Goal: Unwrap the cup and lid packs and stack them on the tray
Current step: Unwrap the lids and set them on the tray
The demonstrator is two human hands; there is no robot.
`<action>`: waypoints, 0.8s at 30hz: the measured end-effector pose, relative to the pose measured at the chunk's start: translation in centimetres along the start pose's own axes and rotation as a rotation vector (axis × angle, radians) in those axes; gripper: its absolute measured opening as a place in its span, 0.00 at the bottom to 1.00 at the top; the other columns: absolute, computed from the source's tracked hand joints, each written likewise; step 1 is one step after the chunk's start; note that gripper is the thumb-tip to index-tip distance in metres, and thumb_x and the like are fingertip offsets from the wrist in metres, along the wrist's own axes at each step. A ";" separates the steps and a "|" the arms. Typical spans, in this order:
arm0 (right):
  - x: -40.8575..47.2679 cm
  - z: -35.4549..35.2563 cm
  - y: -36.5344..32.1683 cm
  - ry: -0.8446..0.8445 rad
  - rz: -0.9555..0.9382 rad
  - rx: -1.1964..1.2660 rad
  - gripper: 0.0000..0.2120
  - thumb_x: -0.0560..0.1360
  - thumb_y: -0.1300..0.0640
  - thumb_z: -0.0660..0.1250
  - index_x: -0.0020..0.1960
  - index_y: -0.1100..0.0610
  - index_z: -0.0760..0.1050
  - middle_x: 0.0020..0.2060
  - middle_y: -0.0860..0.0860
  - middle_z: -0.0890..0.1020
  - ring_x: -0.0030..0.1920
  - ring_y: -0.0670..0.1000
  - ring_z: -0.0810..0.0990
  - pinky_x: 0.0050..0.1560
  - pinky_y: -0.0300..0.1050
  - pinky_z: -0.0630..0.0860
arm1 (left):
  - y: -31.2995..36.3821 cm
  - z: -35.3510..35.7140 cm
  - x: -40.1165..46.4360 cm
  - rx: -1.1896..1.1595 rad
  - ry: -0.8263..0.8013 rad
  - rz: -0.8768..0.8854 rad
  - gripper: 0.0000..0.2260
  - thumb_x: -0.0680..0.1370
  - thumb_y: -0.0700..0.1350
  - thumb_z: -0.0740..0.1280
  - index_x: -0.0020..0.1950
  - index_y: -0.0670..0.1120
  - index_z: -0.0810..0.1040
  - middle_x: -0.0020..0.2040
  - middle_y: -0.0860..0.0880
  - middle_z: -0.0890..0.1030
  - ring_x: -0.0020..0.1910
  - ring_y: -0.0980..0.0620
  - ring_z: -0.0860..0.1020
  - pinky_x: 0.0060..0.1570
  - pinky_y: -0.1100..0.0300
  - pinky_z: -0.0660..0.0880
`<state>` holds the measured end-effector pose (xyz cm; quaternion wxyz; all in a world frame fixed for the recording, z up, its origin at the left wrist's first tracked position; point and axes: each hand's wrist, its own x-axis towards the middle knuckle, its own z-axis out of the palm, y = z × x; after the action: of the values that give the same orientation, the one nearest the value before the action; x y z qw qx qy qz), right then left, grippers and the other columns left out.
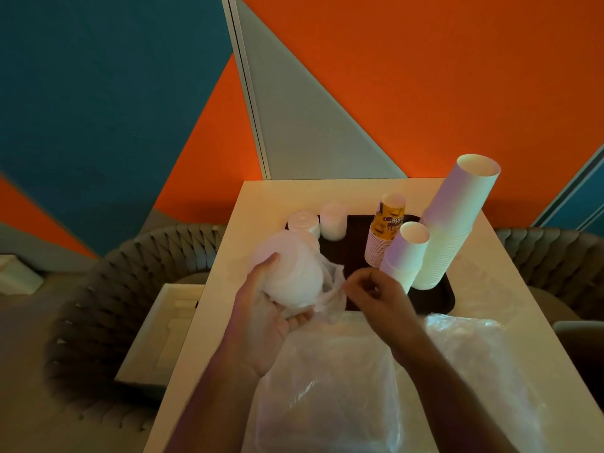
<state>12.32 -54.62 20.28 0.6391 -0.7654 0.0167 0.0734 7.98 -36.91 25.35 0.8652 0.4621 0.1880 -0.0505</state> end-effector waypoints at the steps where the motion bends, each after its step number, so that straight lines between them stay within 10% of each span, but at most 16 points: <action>1: 0.0 -0.2 -0.7 0.061 -0.036 0.040 0.02 0.78 0.58 0.70 0.45 0.54 0.80 0.36 0.46 0.82 0.39 0.44 0.79 0.43 0.38 0.76 | -0.2 -0.1 0.1 0.057 0.048 0.045 0.25 0.70 0.54 0.72 0.67 0.57 0.74 0.63 0.46 0.80 0.60 0.42 0.80 0.48 0.44 0.81; 12: 0.2 2.5 -3.6 -0.123 -0.262 -0.158 0.02 0.77 0.57 0.73 0.47 0.51 0.83 0.40 0.44 0.85 0.43 0.47 0.84 0.48 0.50 0.84 | -1.5 -3.0 0.7 0.734 0.207 0.362 0.27 0.64 0.66 0.71 0.61 0.73 0.67 0.65 0.57 0.68 0.62 0.55 0.71 0.56 0.45 0.80; 24: 0.6 5.5 -3.5 -0.161 0.010 0.317 0.06 0.77 0.65 0.70 0.54 0.61 0.79 0.42 0.57 0.85 0.43 0.53 0.85 0.44 0.45 0.84 | 0.0 -5.3 2.6 0.588 0.136 0.321 0.21 0.68 0.60 0.74 0.58 0.67 0.71 0.52 0.69 0.76 0.52 0.68 0.77 0.38 0.62 0.80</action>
<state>12.81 -48.56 22.67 0.7506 -0.6467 -0.0194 0.1337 8.93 -32.35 21.65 0.6774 0.7177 0.1476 0.0653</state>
